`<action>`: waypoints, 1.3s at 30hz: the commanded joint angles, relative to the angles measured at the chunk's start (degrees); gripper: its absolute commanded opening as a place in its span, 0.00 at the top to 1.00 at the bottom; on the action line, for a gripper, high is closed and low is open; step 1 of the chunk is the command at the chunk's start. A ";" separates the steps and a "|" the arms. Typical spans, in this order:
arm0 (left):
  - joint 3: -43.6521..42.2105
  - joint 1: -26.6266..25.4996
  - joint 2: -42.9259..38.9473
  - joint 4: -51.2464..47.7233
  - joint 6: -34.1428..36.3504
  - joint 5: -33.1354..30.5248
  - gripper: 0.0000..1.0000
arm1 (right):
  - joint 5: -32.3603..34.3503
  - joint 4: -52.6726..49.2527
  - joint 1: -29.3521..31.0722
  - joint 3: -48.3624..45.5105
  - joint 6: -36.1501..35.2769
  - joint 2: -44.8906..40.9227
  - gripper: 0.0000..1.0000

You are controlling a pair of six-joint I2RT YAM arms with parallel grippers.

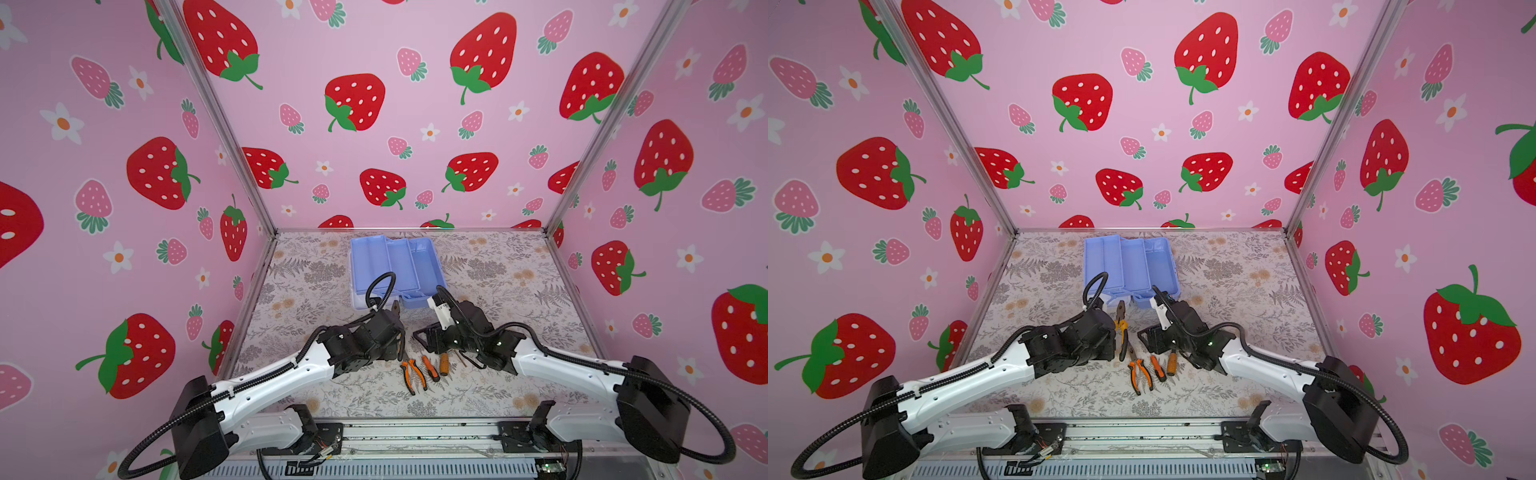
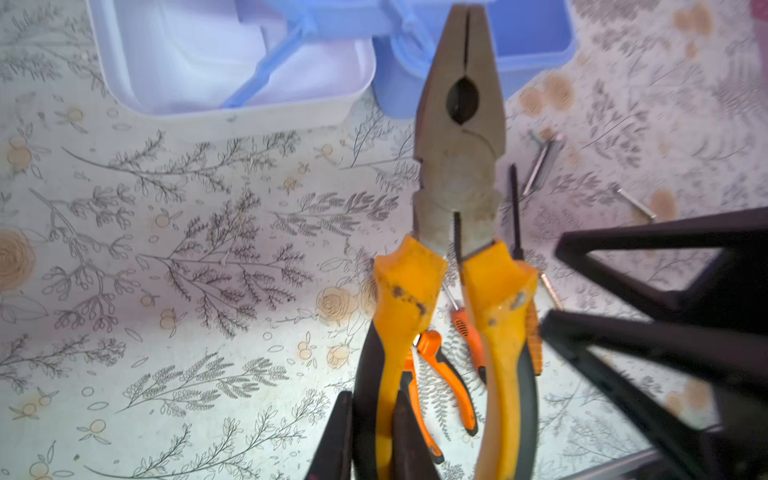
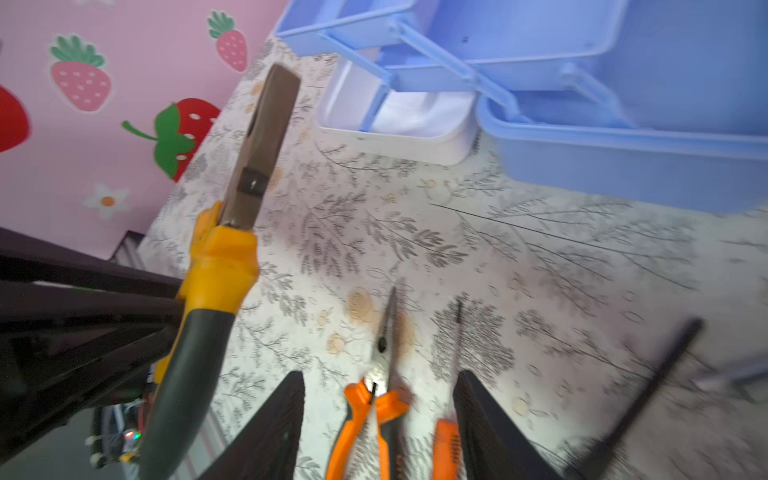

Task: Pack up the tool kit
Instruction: 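Lift yellow-black pliers with left gripper while right gripper grasps their handle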

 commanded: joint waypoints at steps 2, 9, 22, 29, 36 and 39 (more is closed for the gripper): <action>3.89 1.24 1.62 -1.43 2.07 -1.77 1.00 | -10.35 6.24 0.85 3.30 -0.40 3.32 0.37; 5.91 3.67 3.44 -0.25 4.39 1.01 1.00 | -9.99 6.40 1.07 6.31 -0.18 5.63 0.36; 4.92 7.82 0.94 2.33 5.41 3.72 1.00 | -3.51 1.31 -0.84 7.72 -2.57 -2.88 0.37; 5.51 8.08 1.32 3.97 4.76 5.00 1.00 | -7.79 2.25 -0.81 9.89 -1.48 2.75 0.37; 6.78 8.20 2.26 4.18 5.22 6.48 1.00 | -11.18 5.36 -0.81 12.82 -0.48 10.49 0.52; 6.18 8.23 2.58 5.63 4.99 7.21 1.00 | -11.59 6.42 -0.82 13.75 -0.34 11.27 0.68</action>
